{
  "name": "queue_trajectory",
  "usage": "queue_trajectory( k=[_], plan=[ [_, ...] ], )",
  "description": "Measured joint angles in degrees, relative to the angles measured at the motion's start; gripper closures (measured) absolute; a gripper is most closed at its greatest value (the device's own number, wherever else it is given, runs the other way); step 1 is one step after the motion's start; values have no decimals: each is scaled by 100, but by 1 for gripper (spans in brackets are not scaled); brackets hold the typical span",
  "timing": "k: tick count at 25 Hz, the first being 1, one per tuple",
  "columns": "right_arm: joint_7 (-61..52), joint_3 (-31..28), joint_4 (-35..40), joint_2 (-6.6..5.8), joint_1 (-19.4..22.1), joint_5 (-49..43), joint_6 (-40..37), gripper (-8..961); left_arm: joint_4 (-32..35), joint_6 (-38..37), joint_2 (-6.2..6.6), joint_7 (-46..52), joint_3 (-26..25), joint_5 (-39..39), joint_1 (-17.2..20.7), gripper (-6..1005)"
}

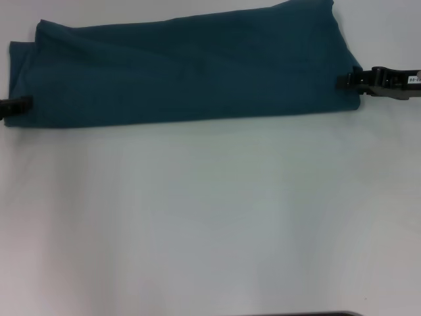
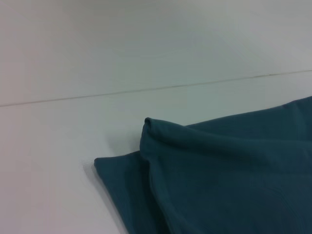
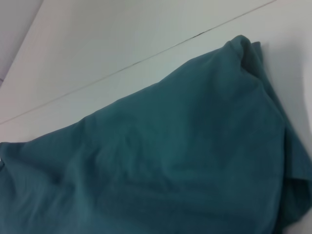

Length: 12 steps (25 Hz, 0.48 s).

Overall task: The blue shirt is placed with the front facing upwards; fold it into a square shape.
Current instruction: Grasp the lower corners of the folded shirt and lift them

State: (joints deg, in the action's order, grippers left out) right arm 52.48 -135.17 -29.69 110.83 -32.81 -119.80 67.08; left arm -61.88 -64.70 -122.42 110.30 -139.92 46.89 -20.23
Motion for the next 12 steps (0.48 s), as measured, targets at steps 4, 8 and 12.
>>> queue_trajectory(
  k=[4,8,12],
  plan=[
    [-8,-15,36,0,-2,1,-20,385,26,2,-1,0,0,-43,-20,110],
    [4,-18,50,19,-10,6,-63,587,41,0,-2,-5,0,-47,-41,110],
    [29,-19,51,36,4,23,-122,746,44,-23,15,-8,-1,-50,-51,110]
  ],
)
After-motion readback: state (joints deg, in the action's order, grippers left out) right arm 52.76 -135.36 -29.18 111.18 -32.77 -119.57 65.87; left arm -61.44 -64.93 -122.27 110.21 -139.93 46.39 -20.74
